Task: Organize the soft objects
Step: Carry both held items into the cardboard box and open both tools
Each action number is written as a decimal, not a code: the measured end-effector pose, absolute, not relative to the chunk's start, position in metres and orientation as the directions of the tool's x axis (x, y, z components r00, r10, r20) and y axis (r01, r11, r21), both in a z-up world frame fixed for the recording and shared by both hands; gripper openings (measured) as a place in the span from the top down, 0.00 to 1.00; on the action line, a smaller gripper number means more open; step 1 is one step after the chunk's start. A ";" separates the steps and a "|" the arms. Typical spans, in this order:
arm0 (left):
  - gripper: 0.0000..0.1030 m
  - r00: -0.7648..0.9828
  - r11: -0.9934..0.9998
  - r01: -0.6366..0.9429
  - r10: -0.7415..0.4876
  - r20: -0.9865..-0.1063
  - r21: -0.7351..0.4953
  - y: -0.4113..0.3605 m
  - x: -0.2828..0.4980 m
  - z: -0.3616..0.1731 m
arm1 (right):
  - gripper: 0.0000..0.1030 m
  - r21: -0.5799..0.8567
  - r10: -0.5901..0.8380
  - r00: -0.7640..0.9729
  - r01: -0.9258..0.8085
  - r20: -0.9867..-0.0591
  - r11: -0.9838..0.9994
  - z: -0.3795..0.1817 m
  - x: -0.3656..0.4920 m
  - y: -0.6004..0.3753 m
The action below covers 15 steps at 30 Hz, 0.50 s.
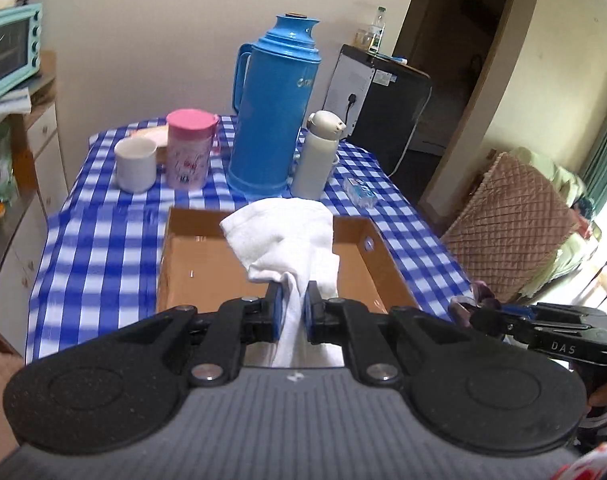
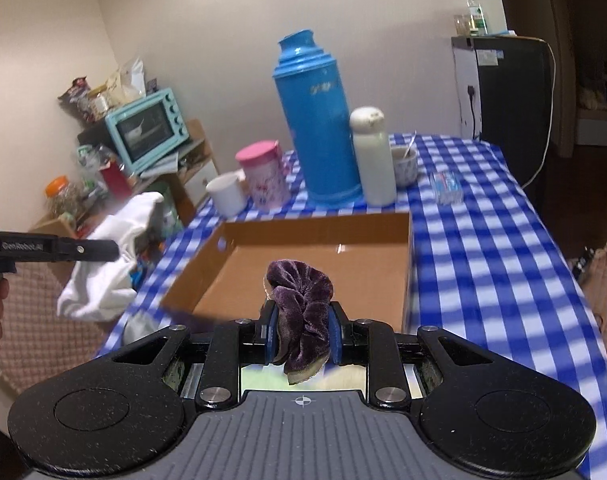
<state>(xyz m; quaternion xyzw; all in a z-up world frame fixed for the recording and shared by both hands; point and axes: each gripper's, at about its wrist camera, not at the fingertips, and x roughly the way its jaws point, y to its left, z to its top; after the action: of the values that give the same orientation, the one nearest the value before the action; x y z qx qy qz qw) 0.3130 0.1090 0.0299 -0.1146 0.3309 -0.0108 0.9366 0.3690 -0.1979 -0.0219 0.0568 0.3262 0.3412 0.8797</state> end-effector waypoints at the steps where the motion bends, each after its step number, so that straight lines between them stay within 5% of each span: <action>1: 0.91 0.781 0.977 -0.053 -0.089 -0.619 -0.207 0.107 0.324 0.029 | 0.75 0.326 0.637 0.557 -0.559 -0.533 0.762 -0.021 0.379 -0.195; 15: 0.90 0.703 0.991 -0.085 -0.017 -0.711 -0.107 0.085 0.435 -0.024 | 0.75 0.387 0.640 0.518 -0.519 -0.567 0.763 -0.054 0.487 -0.149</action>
<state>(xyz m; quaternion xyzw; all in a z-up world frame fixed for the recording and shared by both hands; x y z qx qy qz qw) 0.4345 0.0847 -0.0243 -0.0661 0.3851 0.0184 0.9203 0.4870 -0.1489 -0.0540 0.0844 0.3595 0.3341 0.8672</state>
